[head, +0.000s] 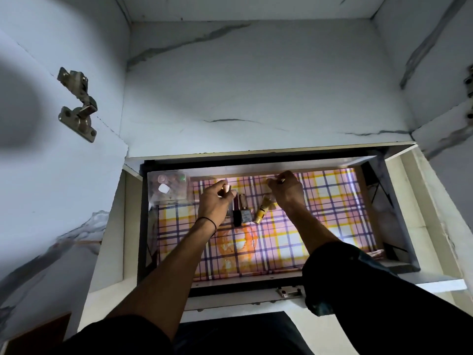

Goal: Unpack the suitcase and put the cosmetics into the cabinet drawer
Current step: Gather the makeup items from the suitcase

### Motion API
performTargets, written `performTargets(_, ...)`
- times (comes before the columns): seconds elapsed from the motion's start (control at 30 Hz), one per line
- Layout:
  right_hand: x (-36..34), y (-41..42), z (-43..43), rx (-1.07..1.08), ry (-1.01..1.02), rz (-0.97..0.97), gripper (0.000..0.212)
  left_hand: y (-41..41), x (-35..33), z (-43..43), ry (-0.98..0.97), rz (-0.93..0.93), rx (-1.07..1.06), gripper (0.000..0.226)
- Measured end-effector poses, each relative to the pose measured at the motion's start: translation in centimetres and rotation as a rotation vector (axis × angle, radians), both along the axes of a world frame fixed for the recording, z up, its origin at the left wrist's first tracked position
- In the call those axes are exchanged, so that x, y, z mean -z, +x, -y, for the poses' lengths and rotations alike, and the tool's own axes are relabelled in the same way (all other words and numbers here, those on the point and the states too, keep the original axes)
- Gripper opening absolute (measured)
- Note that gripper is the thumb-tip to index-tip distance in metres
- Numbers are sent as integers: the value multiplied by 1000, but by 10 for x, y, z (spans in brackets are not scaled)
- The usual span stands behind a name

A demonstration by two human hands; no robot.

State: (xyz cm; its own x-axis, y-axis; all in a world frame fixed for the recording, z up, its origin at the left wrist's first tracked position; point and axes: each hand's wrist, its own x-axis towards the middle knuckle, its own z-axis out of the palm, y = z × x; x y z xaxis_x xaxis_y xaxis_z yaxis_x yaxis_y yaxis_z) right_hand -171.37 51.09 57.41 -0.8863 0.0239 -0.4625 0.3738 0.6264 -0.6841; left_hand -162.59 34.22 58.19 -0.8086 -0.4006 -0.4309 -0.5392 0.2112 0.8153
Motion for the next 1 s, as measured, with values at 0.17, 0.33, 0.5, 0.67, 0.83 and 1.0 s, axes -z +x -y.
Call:
performTargets(0.17,3,-7,-15,-15,7,-25,31,-28,-10,-27,22,-21,46,35)
performTargets(0.33,6,2,-47,230,-194,-15,13,-50,-10,-51,-9,6,34,26)
performTargets(0.5,11,4,-80,581,-412,56,14,-63,-3,-61,-57,80,-2,21)
performTargets(0.67,9,1,-86,728,-689,73,24,-67,-5,-69,-140,134,78,21)
performTargets(0.83,13,19,-79,430,-362,-16,15,-68,1,-74,-106,136,216,21)
performTargets(1.0,12,20,-76,295,-192,-8,17,-70,6,-84,-46,161,417,13)
